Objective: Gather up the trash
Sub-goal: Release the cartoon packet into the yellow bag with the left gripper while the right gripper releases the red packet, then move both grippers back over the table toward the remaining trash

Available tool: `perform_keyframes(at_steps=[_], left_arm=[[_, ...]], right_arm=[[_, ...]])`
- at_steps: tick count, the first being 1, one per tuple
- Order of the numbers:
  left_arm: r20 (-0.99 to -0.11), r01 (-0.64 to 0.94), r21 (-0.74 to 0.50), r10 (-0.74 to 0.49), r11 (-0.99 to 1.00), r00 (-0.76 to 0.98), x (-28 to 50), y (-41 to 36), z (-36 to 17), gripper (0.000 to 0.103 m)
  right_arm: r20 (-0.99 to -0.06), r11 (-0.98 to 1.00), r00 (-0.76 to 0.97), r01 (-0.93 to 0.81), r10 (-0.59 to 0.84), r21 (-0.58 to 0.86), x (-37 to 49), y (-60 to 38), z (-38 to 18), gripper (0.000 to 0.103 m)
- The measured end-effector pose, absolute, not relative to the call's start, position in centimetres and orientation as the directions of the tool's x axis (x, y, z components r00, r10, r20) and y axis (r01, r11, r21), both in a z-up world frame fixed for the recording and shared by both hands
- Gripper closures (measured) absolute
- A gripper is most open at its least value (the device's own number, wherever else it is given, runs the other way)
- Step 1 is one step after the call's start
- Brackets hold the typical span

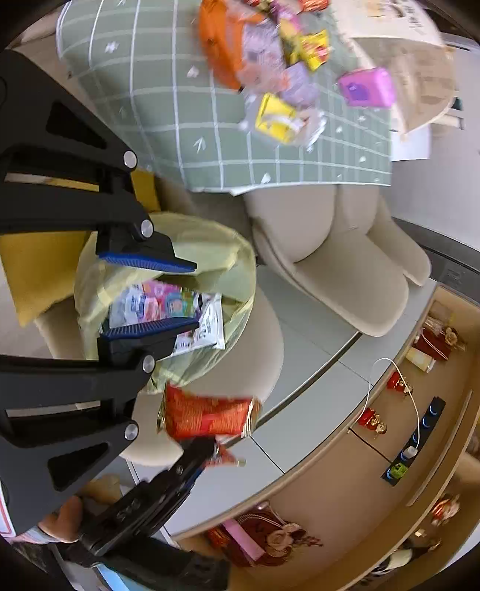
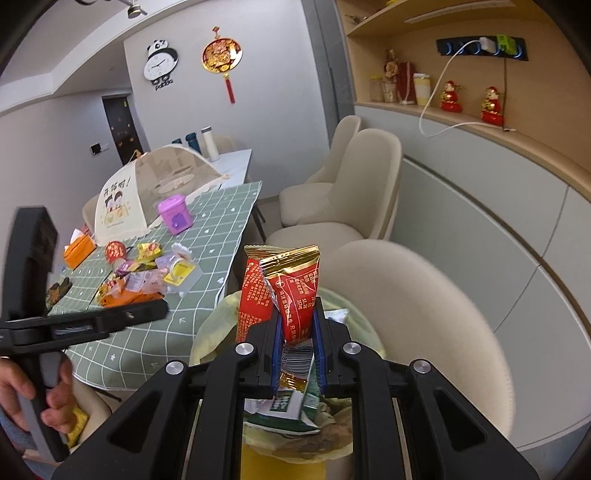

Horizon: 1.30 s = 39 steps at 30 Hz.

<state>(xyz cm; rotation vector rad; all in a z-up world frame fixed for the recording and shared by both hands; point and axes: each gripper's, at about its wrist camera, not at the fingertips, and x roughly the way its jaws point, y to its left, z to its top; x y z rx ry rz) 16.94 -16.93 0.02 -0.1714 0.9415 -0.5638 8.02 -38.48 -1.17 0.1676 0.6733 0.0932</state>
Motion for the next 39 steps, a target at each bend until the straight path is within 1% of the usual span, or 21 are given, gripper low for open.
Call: perform_keyframes(at_steps=[3, 7, 11, 16, 22, 24, 25, 26, 31, 34, 39], left_arm=[[-0.709, 0.397, -0.344, -0.512, 0.851, 0.485, 16.1, -16.1, 0.9, 0.079], [-0.7, 0.397, -0.319, -0.496, 0.861, 0.513, 15.5, -14.7, 1.6, 0.079], [-0.703, 0.356, -0.326, -0.476, 0.876, 0.528, 15.6, -12.8, 2.0, 0.079], [-0.708, 0.304, -0.326, -0.444, 0.895, 0.549, 15.4, -10.0, 1.8, 0.079], [-0.726, 0.256, -0.348, -0.432, 0.902, 0.535, 15.8, -8.1, 0.8, 0.078], [-0.723, 0.252, -0.354, -0.434, 0.901, 0.537, 15.9, -7.5, 0.7, 0.078], [-0.721, 0.249, -0.354, -0.432, 0.902, 0.542, 16.0, -7.2, 0.7, 0.078], [-0.72, 0.246, -0.353, -0.43, 0.903, 0.544, 16.0, -7.1, 0.7, 0.078], [-0.713, 0.232, -0.364, -0.43, 0.902, 0.554, 16.6, -5.5, 0.5, 0.078], [-0.714, 0.225, -0.349, -0.414, 0.909, 0.565, 17.1, -4.2, 0.2, 0.078], [-0.718, 0.19, -0.351, -0.394, 0.917, 0.574, 18.3, -0.8, -0.6, 0.078]], right_arm=[[-0.629, 0.977, 0.758, -0.048, 0.17, 0.207, 9.1, -37.6, -3.0, 0.088], [-0.683, 0.976, 0.707, -0.043, 0.181, 0.215, 11.0, -36.2, -6.7, 0.088], [-0.737, 0.977, 0.653, -0.022, 0.175, 0.212, 12.1, -35.8, -9.9, 0.088], [-0.774, 0.974, 0.604, -0.017, 0.19, 0.226, 12.8, -35.7, -11.7, 0.088], [-0.779, 0.969, 0.583, -0.06, 0.23, 0.242, 13.0, -34.7, -11.2, 0.087], [-0.781, 0.973, 0.586, -0.062, 0.214, 0.22, 12.8, -34.4, -11.0, 0.076], [-0.776, 0.978, 0.6, -0.065, 0.197, 0.198, 12.5, -34.1, -10.7, 0.066], [-0.771, 0.979, 0.607, -0.066, 0.191, 0.19, 12.3, -34.0, -10.5, 0.062], [-0.74, 0.988, 0.658, -0.036, 0.138, 0.153, 11.3, -33.8, -8.2, 0.062], [-0.71, 0.991, 0.697, -0.005, 0.098, 0.132, 11.0, -33.4, -6.1, 0.062], [-0.653, 0.987, 0.749, -0.009, 0.114, 0.162, 11.0, -32.1, -3.0, 0.062]])
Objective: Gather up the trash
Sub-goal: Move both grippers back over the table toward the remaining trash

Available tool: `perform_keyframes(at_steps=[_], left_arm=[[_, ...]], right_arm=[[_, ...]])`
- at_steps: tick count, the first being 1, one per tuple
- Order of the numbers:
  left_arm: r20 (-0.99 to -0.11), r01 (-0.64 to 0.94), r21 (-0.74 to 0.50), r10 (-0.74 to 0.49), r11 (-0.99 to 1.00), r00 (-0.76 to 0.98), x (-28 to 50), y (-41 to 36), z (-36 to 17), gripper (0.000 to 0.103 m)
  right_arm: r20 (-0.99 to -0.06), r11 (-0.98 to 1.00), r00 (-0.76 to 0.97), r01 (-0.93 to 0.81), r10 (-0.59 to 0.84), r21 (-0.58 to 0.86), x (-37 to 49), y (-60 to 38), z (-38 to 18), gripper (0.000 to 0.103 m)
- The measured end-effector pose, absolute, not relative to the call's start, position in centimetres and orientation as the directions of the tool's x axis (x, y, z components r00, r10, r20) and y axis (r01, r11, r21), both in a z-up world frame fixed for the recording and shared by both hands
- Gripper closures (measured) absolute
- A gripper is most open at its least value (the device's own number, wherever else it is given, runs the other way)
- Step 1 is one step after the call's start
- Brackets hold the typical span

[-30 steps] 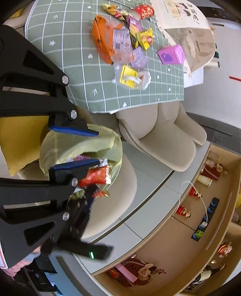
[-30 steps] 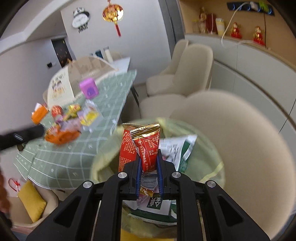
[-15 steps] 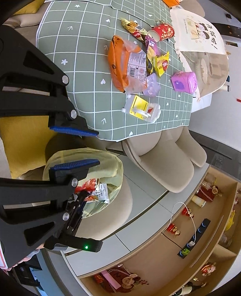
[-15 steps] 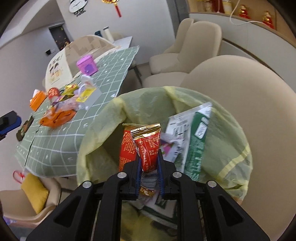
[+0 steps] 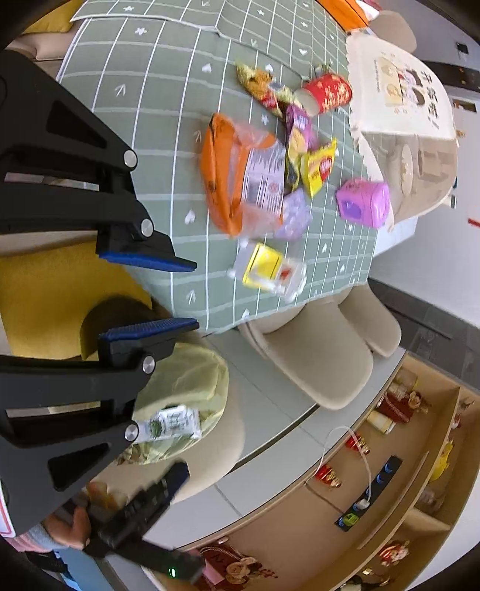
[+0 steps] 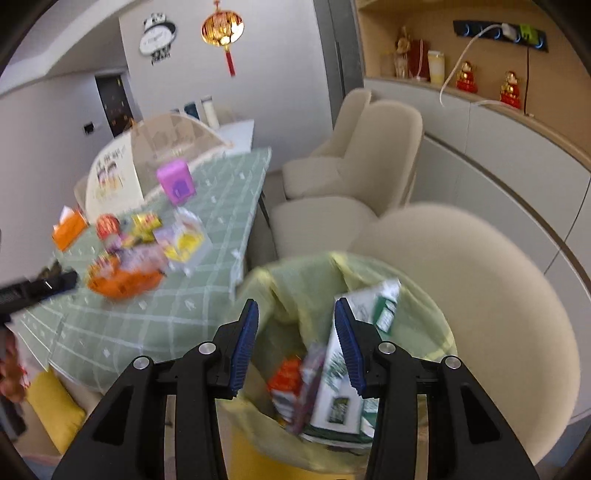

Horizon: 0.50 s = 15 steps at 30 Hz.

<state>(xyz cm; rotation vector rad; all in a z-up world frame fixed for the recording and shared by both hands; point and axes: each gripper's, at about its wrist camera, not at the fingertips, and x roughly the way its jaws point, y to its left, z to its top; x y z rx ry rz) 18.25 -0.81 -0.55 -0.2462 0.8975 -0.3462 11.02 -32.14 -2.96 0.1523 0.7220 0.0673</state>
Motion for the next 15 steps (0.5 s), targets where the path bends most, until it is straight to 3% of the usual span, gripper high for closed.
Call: perform_keyframes(at_steps=[8, 10, 15], left_arm=[[-0.72, 0.051, -0.35, -0.304, 0.935, 0.624, 19.7, 6.3, -1.8, 0.078], [-0.721, 0.014, -0.336, -0.267, 0.942, 0.639, 19.9, 7.8, -2.0, 0.078], [-0.736, -0.085, -0.311, -0.183, 0.947, 0.651, 20.4, 12.3, -3.0, 0.078]], right_arm=[[-0.571, 0.984, 0.805, -0.083, 0.159, 0.157, 12.7, -27.3, 0.0, 0.059], [-0.565, 0.978, 0.803, -0.1, 0.189, 0.185, 13.3, -26.4, -0.2, 0.052], [-0.582, 0.961, 0.769, -0.158, 0.263, 0.225, 15.1, -23.4, -1.5, 0.051]])
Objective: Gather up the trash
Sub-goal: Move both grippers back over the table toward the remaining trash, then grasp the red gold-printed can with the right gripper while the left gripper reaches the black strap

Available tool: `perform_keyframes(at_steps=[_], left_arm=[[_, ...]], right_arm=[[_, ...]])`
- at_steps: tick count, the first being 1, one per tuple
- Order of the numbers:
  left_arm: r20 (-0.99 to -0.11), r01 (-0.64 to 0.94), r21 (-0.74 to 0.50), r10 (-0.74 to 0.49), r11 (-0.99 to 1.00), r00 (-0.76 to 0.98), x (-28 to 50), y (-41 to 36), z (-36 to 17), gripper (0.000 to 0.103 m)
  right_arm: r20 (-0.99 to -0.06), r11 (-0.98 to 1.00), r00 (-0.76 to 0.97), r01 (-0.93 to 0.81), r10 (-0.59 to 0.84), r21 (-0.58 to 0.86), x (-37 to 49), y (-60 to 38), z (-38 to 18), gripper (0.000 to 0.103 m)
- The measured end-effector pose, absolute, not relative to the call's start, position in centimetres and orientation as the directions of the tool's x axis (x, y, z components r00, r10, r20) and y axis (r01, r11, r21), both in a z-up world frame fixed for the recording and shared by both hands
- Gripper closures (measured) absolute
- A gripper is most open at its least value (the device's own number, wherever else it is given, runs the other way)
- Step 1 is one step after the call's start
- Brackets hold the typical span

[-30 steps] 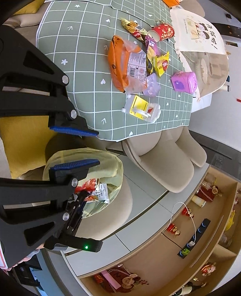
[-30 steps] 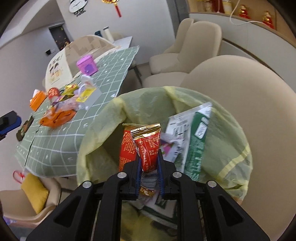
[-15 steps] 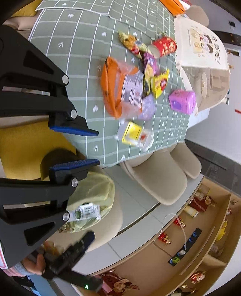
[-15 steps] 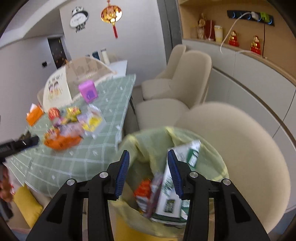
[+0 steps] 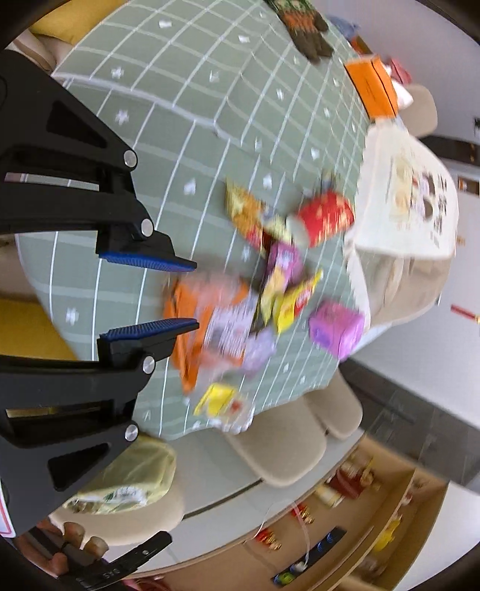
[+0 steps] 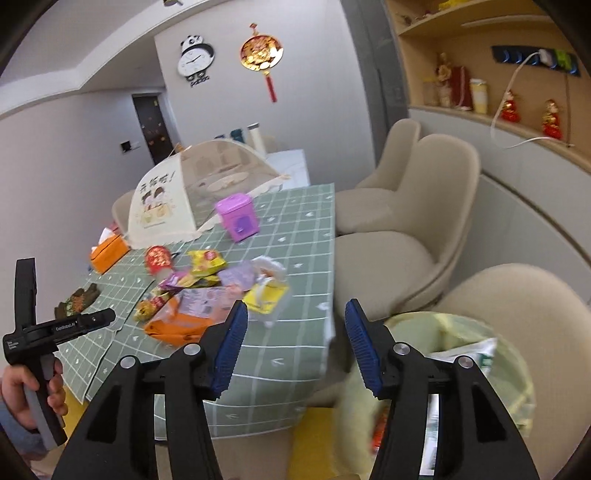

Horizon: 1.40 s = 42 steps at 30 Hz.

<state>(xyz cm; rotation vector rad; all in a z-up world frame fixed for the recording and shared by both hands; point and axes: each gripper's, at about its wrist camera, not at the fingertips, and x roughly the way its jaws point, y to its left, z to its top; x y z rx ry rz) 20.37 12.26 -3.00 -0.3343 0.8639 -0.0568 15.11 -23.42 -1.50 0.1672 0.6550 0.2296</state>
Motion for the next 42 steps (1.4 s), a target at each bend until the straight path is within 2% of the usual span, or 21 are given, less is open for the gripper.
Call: perform_keyframes(at_steps=[8, 11, 15, 19, 23, 31, 37, 42], left_arm=[[-0.761, -0.15, -0.314, -0.154, 0.937, 0.63, 21.1, 16.9, -4.9, 0.077], [-0.747, -0.102, -0.331, -0.194, 0.938, 0.635, 22.0, 17.9, -5.2, 0.073], [-0.728, 0.002, -0.32, -0.248, 0.947, 0.639, 25.0, 19.7, -5.3, 0.073], [-0.728, -0.005, -0.325, -0.247, 0.946, 0.639, 28.3, 22.9, -5.3, 0.073], [-0.722, -0.037, -0.364, -0.257, 0.931, 0.643, 31.1, 26.9, -5.6, 0.073], [-0.727, -0.071, -0.422, -0.291, 0.904, 0.622, 34.0, 32.8, -8.0, 0.073], [-0.731, -0.039, -0.384, -0.278, 0.922, 0.623, 34.5, 34.7, -8.4, 0.073], [-0.738, 0.017, -0.352, -0.288, 0.936, 0.61, 35.2, 35.6, -8.2, 0.073]], right_arm=[[-0.627, 0.947, 0.71, -0.231, 0.32, 0.222, 18.2, -18.2, -3.5, 0.051], [-0.64, 0.94, 0.69, -0.236, 0.34, 0.245, 19.4, -16.6, -4.2, 0.051], [-0.657, 0.941, 0.674, -0.243, 0.339, 0.236, 20.8, -14.2, -4.9, 0.051], [-0.669, 0.939, 0.659, -0.25, 0.344, 0.237, 22.5, -11.8, -5.2, 0.051], [-0.677, 0.905, 0.605, -0.338, 0.419, 0.259, 25.6, -7.4, -5.6, 0.051], [-0.745, 0.812, 0.481, -0.566, 0.463, 0.139, 34.4, 7.0, -7.1, 0.051], [-0.79, 0.787, 0.465, -0.616, 0.4, 0.035, 39.3, 13.6, -10.0, 0.051], [-0.829, 0.795, 0.423, -0.606, 0.366, 0.042, 41.1, 14.7, -11.2, 0.05]])
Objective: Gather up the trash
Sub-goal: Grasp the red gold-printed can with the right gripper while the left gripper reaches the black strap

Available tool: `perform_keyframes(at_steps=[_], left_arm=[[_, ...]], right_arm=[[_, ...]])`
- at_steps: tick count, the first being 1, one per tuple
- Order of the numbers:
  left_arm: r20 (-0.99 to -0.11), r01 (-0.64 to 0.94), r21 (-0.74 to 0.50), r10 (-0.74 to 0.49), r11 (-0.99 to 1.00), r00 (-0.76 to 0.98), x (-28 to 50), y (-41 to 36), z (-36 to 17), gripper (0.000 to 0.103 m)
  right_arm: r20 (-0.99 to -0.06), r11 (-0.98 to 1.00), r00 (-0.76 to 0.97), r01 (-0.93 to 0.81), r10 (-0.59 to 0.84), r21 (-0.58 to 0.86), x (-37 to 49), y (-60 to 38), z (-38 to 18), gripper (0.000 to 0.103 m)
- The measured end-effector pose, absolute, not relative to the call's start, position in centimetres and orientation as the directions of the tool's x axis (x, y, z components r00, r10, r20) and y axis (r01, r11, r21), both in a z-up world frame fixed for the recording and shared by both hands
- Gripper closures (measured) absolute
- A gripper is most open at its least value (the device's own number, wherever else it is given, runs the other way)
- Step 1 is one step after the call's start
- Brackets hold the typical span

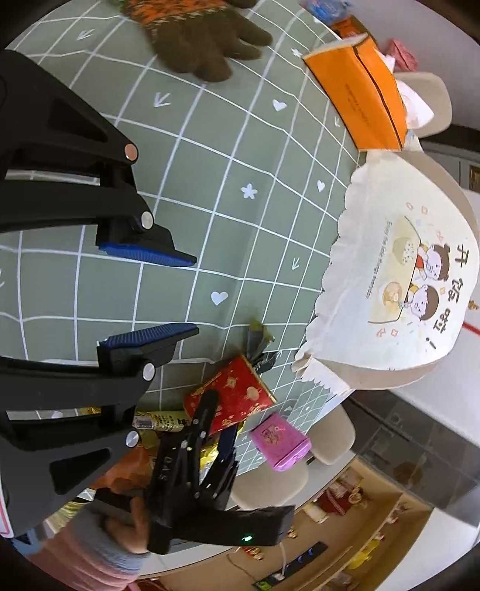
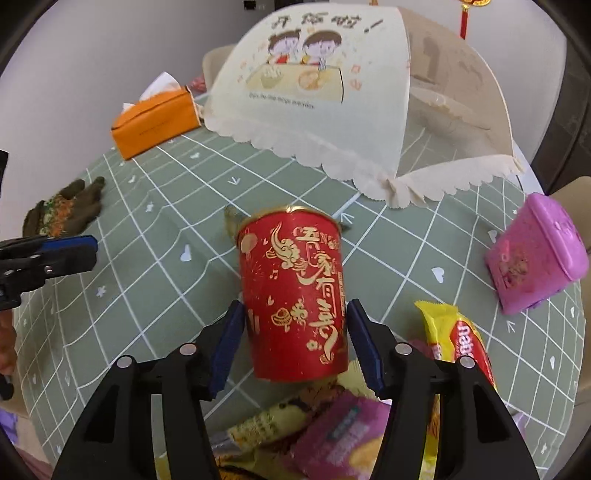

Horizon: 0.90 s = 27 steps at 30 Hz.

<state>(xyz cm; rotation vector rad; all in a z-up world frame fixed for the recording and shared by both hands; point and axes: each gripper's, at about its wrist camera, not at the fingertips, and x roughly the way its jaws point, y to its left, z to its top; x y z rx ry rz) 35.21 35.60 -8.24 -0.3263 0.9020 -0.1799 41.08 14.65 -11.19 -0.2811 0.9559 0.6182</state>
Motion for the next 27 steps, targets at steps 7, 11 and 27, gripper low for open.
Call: perform_keyframes(at_steps=[7, 11, 27], left_arm=[[-0.716, 0.086, -0.401, -0.371, 0.912, 0.591, 37.8, 35.0, -8.7, 0.073], [-0.694, 0.136, -0.414, -0.409, 0.9, 0.593, 39.7, 33.2, -8.7, 0.073], [-0.738, 0.319, -0.313, -0.441, 0.894, 0.511, 48.0, 24.9, -8.8, 0.072]], right_arm=[[-0.805, 0.839, 0.44, -0.529, 0.398, 0.126, 39.6, 11.1, -6.5, 0.051], [-0.815, 0.871, 0.47, -0.485, 0.339, 0.082, 37.8, 8.3, -5.6, 0.051], [-0.795, 0.971, 0.558, -0.163, 0.237, 0.175, 31.9, -2.6, -7.1, 0.051]])
